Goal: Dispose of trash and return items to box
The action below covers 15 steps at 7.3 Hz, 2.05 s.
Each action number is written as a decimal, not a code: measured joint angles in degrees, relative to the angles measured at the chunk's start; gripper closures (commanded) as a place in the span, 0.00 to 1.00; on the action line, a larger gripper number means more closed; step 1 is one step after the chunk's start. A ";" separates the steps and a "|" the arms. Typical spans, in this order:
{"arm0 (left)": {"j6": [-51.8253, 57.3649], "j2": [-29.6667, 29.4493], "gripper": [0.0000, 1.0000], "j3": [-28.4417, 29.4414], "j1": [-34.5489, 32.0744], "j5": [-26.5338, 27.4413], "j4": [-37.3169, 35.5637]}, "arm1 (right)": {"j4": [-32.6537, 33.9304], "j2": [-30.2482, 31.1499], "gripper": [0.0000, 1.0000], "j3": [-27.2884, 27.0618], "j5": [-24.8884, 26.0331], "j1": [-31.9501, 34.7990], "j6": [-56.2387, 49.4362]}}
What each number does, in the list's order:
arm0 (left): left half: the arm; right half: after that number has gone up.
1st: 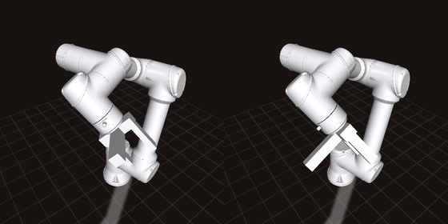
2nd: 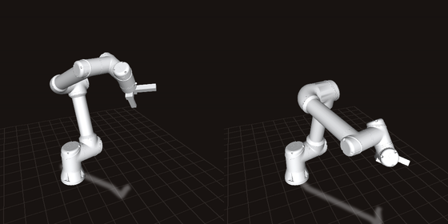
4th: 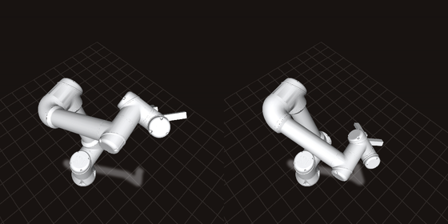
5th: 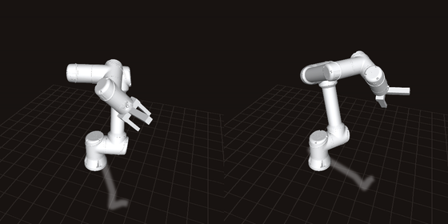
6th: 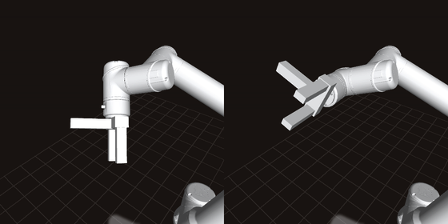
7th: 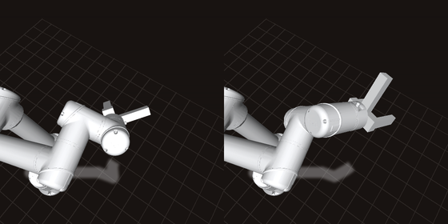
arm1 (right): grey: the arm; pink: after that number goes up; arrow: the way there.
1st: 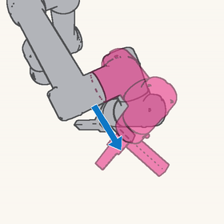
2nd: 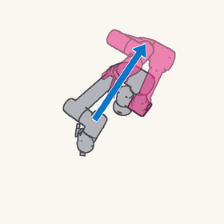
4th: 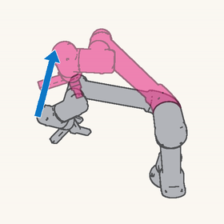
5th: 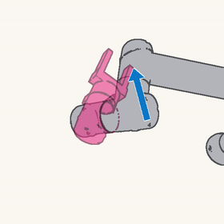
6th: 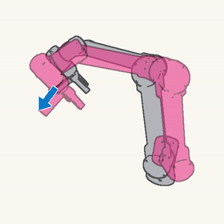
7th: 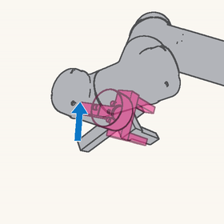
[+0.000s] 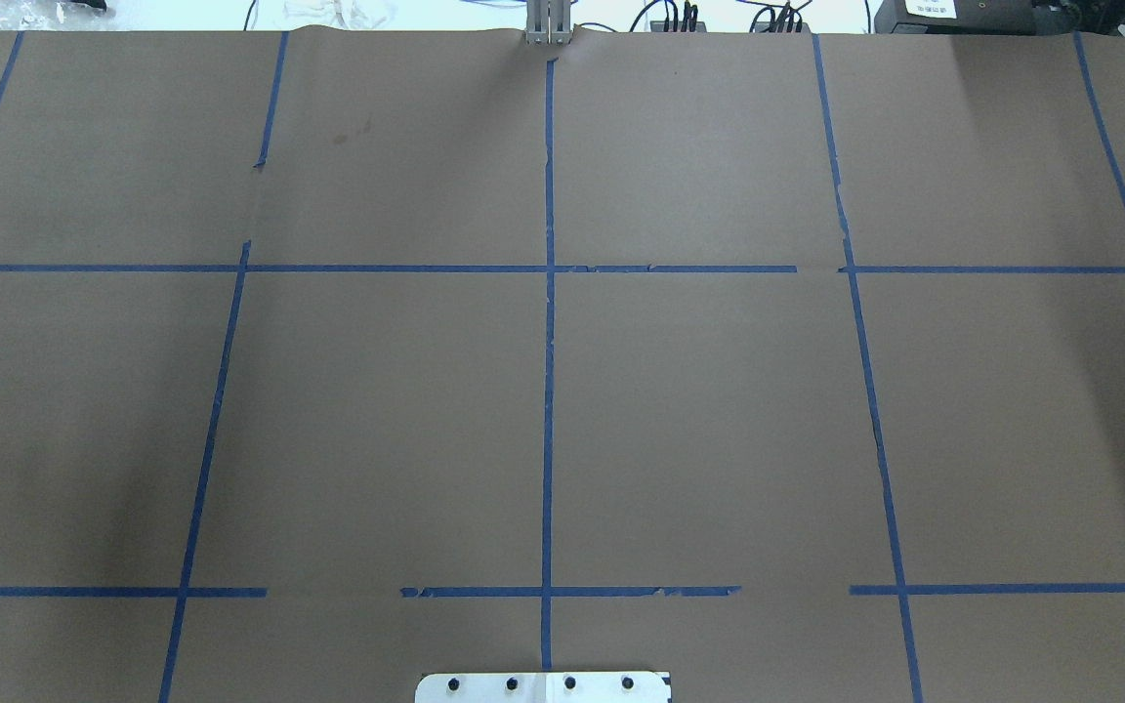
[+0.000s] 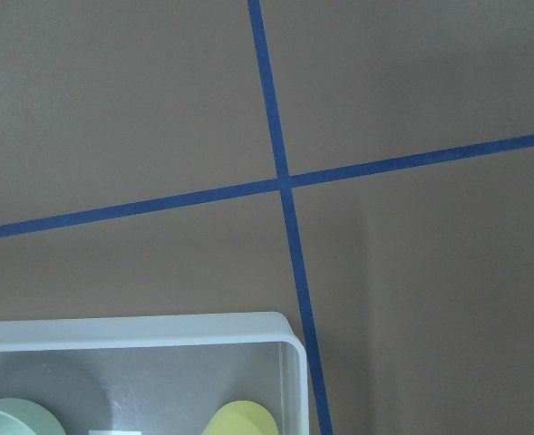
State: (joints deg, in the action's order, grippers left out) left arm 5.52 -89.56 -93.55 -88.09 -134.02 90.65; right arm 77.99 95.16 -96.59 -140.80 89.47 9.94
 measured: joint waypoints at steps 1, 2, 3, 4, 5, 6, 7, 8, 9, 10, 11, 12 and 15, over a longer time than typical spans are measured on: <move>-0.31 0.05 0.00 0.08 -0.07 -0.06 -0.05 | 0.01 0.00 0.00 0.00 0.00 0.00 0.15; -1.33 0.07 0.00 0.12 -0.14 -0.19 -0.09 | -0.01 0.04 0.00 0.00 0.00 0.00 0.24; -3.47 0.07 0.00 0.11 -0.19 -0.24 -0.11 | -0.02 0.08 0.00 0.00 0.00 0.00 0.31; -5.77 0.04 0.00 0.04 -0.22 -0.29 -0.12 | -0.02 0.10 0.00 0.00 0.00 0.00 0.38; -7.02 0.02 0.00 -0.01 -0.24 -0.33 -0.12 | -0.03 0.14 0.00 0.00 0.00 0.00 0.39; -7.54 0.01 0.00 -0.01 -0.24 -0.34 -0.10 | -0.03 0.15 0.00 0.00 0.00 0.00 0.39; -7.70 0.01 0.00 0.03 -0.24 -0.31 -0.04 | -0.03 0.14 0.00 0.00 0.00 0.00 0.41; -7.72 0.00 0.00 0.07 -0.24 -0.29 0.04 | -0.03 0.14 0.00 0.00 0.00 0.00 0.42; -7.72 0.00 0.00 0.10 -0.24 -0.28 0.10 | -0.03 0.17 0.00 0.00 0.00 0.00 0.42; -7.72 0.00 0.00 0.11 -0.24 -0.28 0.12 | -0.03 0.19 0.00 0.00 0.00 0.00 0.43; -7.72 -0.02 0.00 0.11 -0.24 -0.28 0.13 | -0.03 0.20 0.00 0.00 0.00 0.00 0.43; -7.70 -0.04 0.00 0.12 -0.24 -0.28 0.14 | -0.03 0.20 0.00 0.00 0.00 0.00 0.41; -7.56 0.00 0.00 0.12 -0.24 -0.28 0.17 | -0.03 0.23 0.00 -0.02 0.00 0.00 0.42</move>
State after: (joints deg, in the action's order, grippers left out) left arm -2.03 -89.57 -93.43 -88.33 -134.30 90.81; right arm 77.96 95.39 -96.62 -140.80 89.47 10.36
